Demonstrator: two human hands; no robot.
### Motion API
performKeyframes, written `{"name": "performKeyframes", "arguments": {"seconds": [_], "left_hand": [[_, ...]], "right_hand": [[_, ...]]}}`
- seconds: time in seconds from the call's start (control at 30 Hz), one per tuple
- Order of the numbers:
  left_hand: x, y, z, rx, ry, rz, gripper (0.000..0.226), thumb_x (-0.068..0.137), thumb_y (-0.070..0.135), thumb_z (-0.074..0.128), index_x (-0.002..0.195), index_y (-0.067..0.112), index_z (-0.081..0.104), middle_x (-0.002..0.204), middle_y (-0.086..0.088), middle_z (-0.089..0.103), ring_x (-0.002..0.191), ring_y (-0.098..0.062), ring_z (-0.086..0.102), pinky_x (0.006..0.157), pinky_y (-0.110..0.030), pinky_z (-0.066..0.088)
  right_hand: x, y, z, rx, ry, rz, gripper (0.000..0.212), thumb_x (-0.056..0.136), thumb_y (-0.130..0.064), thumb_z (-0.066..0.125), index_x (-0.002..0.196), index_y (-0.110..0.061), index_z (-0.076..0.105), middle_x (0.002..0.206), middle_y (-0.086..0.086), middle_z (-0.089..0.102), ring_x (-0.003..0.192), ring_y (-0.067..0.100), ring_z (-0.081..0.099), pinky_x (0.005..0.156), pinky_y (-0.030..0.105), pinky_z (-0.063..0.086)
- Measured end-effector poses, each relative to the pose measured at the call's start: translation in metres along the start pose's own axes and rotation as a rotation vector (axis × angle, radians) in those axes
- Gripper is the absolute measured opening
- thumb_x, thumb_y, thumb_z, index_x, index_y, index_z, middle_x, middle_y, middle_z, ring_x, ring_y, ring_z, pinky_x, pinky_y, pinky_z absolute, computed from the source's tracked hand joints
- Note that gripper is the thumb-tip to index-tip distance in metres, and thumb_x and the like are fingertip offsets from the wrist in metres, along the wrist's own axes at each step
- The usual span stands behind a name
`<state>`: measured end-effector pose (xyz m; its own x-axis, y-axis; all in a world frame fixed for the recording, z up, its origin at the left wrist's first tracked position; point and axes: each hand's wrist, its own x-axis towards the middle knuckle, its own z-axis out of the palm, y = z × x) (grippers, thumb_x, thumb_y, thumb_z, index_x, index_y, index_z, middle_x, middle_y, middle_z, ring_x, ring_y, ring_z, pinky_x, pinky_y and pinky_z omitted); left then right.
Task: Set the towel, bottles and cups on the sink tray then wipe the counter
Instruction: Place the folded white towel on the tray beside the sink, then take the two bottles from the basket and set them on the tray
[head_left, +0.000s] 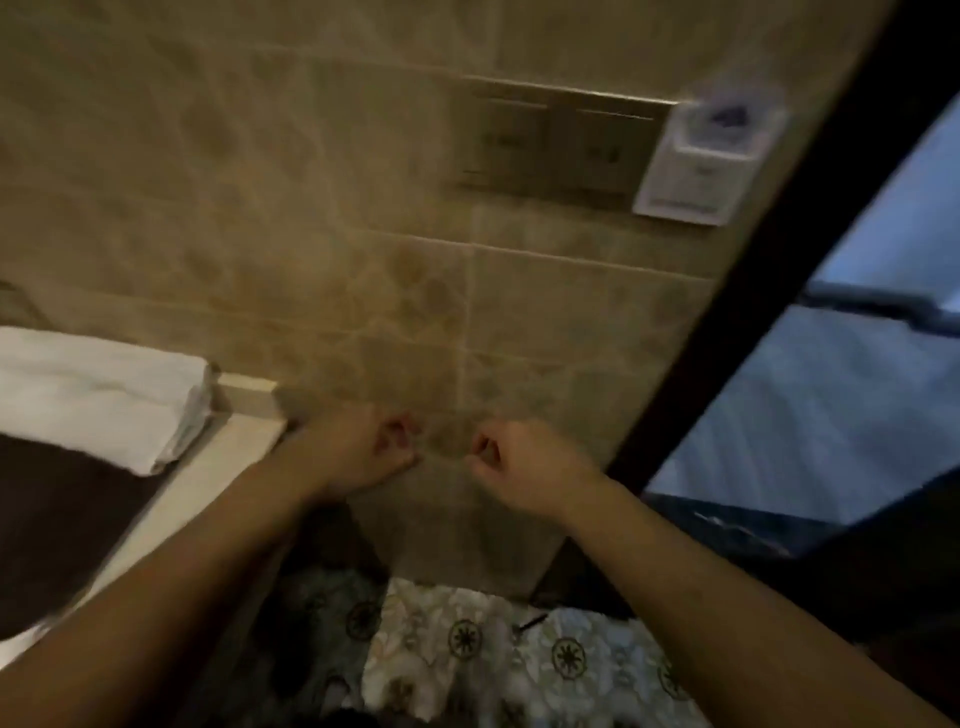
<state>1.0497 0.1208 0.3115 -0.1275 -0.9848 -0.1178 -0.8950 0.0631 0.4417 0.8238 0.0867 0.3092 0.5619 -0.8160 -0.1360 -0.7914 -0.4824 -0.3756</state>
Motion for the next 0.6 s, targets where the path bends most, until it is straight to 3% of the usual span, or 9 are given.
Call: {"name": "performKeyframes", "arguments": {"seconds": [0.07,0.13,0.23,0.4,0.53,0.6], "left_hand": [[0.013,0.064,0.027,-0.008,-0.044,0.113,0.031,0.087,0.038,0.072,0.113,0.023,0.069,0.088,0.005,0.069,0.082,-0.015,0.067,0.079,-0.035,0.056],[0.024,0.128,0.053,-0.004,-0.086,0.242,0.03,0.085,0.04,0.073,0.109,0.021,0.07,0.083,0.009,0.067,0.078,-0.012,0.066,0.076,-0.036,0.057],[0.038,0.22,0.091,0.018,-0.168,0.413,0.024,0.084,0.047,0.072,0.102,0.032,0.067,0.087,0.014,0.068,0.078,-0.003,0.065,0.075,-0.035,0.058],[0.057,0.354,0.159,0.088,-0.342,0.615,0.027,0.083,0.055,0.067,0.105,0.041,0.063,0.09,0.02,0.066,0.08,0.004,0.064,0.072,-0.026,0.058],[0.073,0.45,0.211,0.151,-0.448,0.766,0.026,0.082,0.058,0.066,0.102,0.042,0.063,0.088,0.019,0.066,0.079,0.004,0.063,0.067,-0.019,0.05],[0.084,0.495,0.236,0.186,-0.476,0.855,0.028,0.082,0.057,0.067,0.104,0.041,0.064,0.089,0.018,0.065,0.08,0.003,0.062,0.066,-0.018,0.048]], "right_hand": [[-0.061,0.046,-0.014,0.007,0.056,0.096,0.023,0.097,-0.042,0.055,0.101,-0.021,0.064,0.084,-0.002,0.065,0.077,0.019,0.062,0.066,0.036,0.053],[-0.121,0.088,-0.026,0.021,0.117,0.2,0.022,0.097,-0.044,0.055,0.1,-0.024,0.063,0.081,-0.005,0.062,0.074,0.016,0.059,0.06,0.033,0.048],[-0.207,0.145,-0.038,0.055,0.203,0.38,0.022,0.095,-0.048,0.056,0.102,-0.028,0.062,0.084,-0.008,0.061,0.075,0.013,0.058,0.06,0.031,0.044],[-0.33,0.219,-0.045,0.114,0.33,0.673,0.011,0.093,-0.047,0.059,0.093,-0.036,0.055,0.086,-0.011,0.059,0.078,0.011,0.058,0.066,0.031,0.045],[-0.412,0.264,-0.051,0.184,0.397,0.891,0.014,0.093,-0.046,0.061,0.094,-0.032,0.063,0.088,-0.008,0.068,0.077,0.011,0.064,0.068,0.034,0.055],[-0.446,0.288,-0.054,0.194,0.437,0.973,0.015,0.092,-0.046,0.061,0.095,-0.032,0.064,0.091,-0.006,0.07,0.079,0.012,0.064,0.066,0.031,0.051]]}}
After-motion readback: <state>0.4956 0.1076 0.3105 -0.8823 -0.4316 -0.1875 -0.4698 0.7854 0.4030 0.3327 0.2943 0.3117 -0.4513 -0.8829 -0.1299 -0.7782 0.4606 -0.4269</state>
